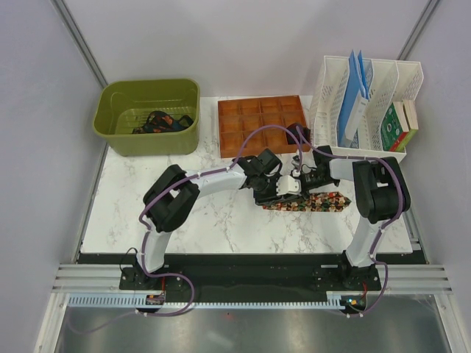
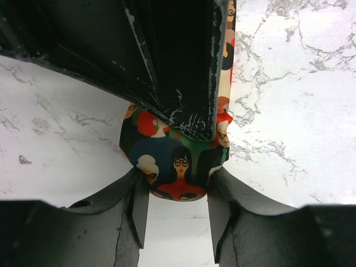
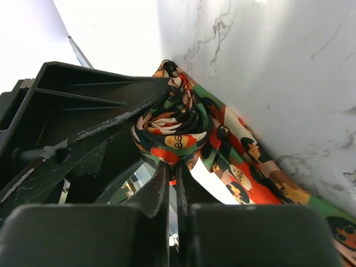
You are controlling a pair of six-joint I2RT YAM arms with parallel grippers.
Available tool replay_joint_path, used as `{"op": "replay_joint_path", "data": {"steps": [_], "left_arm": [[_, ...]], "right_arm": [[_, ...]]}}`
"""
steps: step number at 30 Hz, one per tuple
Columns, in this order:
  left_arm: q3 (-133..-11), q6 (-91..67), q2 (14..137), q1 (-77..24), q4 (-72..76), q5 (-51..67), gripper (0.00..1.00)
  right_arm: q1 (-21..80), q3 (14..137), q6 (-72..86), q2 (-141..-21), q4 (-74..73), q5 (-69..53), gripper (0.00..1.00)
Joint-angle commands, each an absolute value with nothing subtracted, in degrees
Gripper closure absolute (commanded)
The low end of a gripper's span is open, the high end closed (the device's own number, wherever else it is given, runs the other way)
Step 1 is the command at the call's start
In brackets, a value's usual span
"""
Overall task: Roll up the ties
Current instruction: Roll the tie at the center of the board.
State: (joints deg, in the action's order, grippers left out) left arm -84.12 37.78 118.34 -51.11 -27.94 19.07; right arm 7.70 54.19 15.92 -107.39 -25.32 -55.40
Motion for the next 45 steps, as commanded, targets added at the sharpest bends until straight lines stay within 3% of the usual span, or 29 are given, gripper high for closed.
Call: {"op": "replay_joint_path", "data": {"steps": [1,10,11,15,34,45], "left_arm": [[-81.7,36.7,119.4,-51.2,-33.8,21.4,0.55],[-73.8,34.1,106.0,-46.0,-23.2,25.9,0.21],[-72.6,33.7,104.8,-45.5,-21.4,26.0,0.01],[-68.7,34.3,101.5,-43.9,-16.8,28.6,0.0],[-70.6,35.6,109.9,-46.4,-7.8,33.0,0.0],[-73.5,39.5,112.2,-47.6,-14.7,33.0,0.41]], "right_arm": [[6.7,54.3,13.7,-109.2,-24.8,-50.5,1.0],[4.7,55.2,11.1,-112.6,-27.3,-46.8,1.0],[4.7,55.4,11.0,-112.8,-27.5,-46.4,1.0],[4.5,55.8,10.3,-114.4,-28.3,-44.7,1.0],[8.2,55.0,14.8,-117.5,-24.3,-44.3,1.0],[12.7,52.5,22.1,-116.4,-17.6,-47.9,1.0]]}}
